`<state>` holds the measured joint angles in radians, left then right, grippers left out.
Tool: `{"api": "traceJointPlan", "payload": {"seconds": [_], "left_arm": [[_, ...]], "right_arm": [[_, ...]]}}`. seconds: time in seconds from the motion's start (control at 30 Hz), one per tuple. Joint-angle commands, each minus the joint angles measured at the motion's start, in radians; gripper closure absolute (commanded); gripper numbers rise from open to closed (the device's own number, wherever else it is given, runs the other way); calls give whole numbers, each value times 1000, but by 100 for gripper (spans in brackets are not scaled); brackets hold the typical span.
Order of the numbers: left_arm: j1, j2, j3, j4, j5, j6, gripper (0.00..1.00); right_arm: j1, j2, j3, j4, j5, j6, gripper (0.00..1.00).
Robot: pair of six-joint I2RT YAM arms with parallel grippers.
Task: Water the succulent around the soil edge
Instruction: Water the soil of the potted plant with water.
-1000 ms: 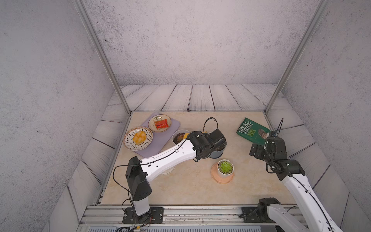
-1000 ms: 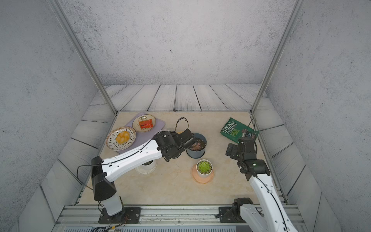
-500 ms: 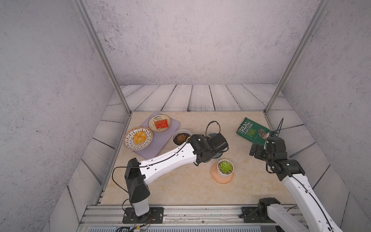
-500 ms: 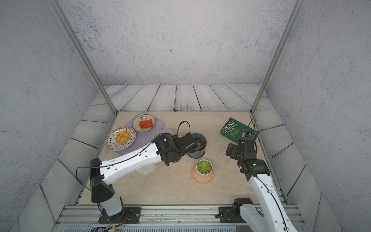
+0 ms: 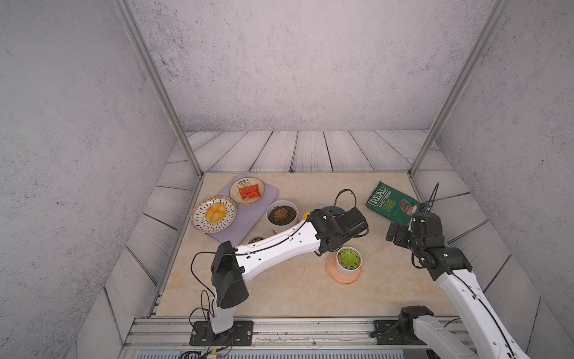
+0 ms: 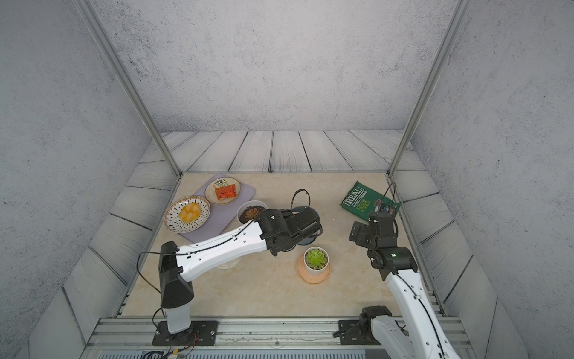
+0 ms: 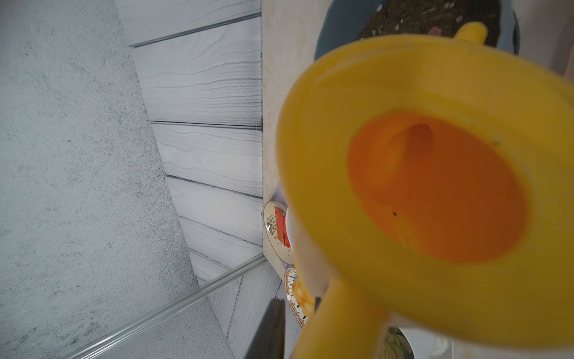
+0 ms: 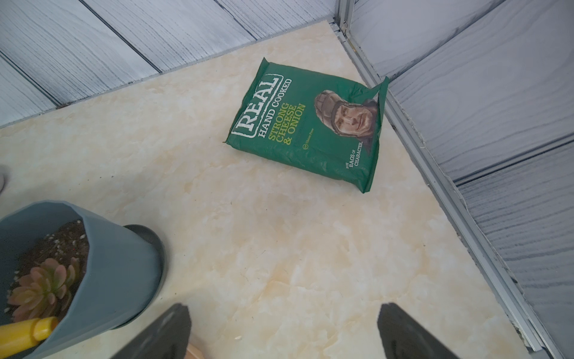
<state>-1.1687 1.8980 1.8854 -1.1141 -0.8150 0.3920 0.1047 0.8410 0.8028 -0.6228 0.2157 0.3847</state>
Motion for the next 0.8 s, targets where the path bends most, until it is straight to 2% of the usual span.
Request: {"api": "traceJointPlan", "payload": {"seconds": [0.0, 0.47, 0.77], "left_arm": [[-9, 18, 43, 8, -4, 23, 100], [-12, 48, 95, 103, -20, 93, 100], [9, 88, 152, 98, -23, 106, 100]], "right_arm": [[3, -15, -10, 14, 11, -3, 1], [3, -16, -10, 11, 11, -3, 1], [3, -24, -10, 10, 11, -3, 1]]}}
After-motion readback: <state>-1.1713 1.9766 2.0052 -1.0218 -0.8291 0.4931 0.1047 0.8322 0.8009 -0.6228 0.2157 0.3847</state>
